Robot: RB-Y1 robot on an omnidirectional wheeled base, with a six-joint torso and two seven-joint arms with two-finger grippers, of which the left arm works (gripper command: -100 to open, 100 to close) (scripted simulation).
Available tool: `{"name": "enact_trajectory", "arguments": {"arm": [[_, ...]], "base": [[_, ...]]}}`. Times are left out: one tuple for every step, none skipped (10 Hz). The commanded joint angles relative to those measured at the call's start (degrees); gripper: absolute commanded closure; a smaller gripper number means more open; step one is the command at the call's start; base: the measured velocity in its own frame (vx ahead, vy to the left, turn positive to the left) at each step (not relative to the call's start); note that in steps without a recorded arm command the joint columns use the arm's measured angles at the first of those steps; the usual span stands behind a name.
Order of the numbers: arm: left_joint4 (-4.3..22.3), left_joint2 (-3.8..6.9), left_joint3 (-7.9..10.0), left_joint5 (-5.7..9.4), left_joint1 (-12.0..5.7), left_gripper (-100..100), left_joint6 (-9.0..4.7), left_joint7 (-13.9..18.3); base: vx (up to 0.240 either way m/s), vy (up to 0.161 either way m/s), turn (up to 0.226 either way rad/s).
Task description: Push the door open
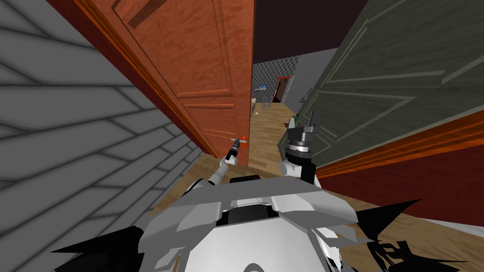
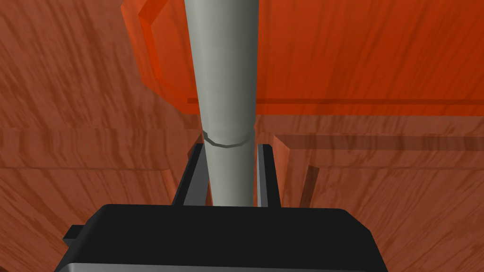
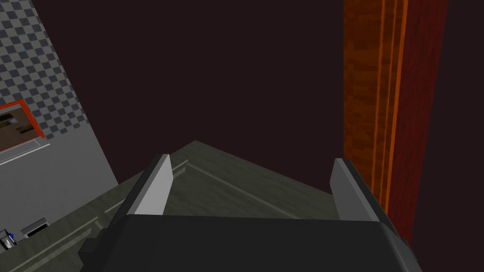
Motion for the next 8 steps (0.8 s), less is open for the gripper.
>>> {"name": "enact_trajectory", "arguments": {"arm": [[0.1, 0.01, -0.13, -0.03, 0.34, 100, 0.04, 0.0], [0.2, 0.51, 0.86, 0.09, -0.08, 100, -0.04, -0.2], [0.3, 0.64, 1.11, 0.11, -0.11, 100, -0.05, -0.2], [0.5, 0.93, 1.69, 0.17, -0.17, 100, -0.07, -0.4], [0.6, 1.07, 2.01, 0.20, -0.20, 100, -0.08, -0.4], [0.7, 1.22, 2.38, 0.23, -0.24, 100, -0.10, -0.5], [0.9, 1.52, 3.12, 0.30, -0.32, 100, -0.13, -0.7], [1.0, 1.66, 3.54, 0.35, -0.36, 100, -0.14, -0.8]], "base": [[0.000, 0.000, 0.000], [0.083, -0.072, 0.038], [0.128, -0.097, 0.037], [0.148, -0.119, 0.032], [0.146, -0.139, 0.049], [0.127, -0.105, 0.043], [0.138, -0.126, 0.022], [0.118, -0.130, 0.059]]}}
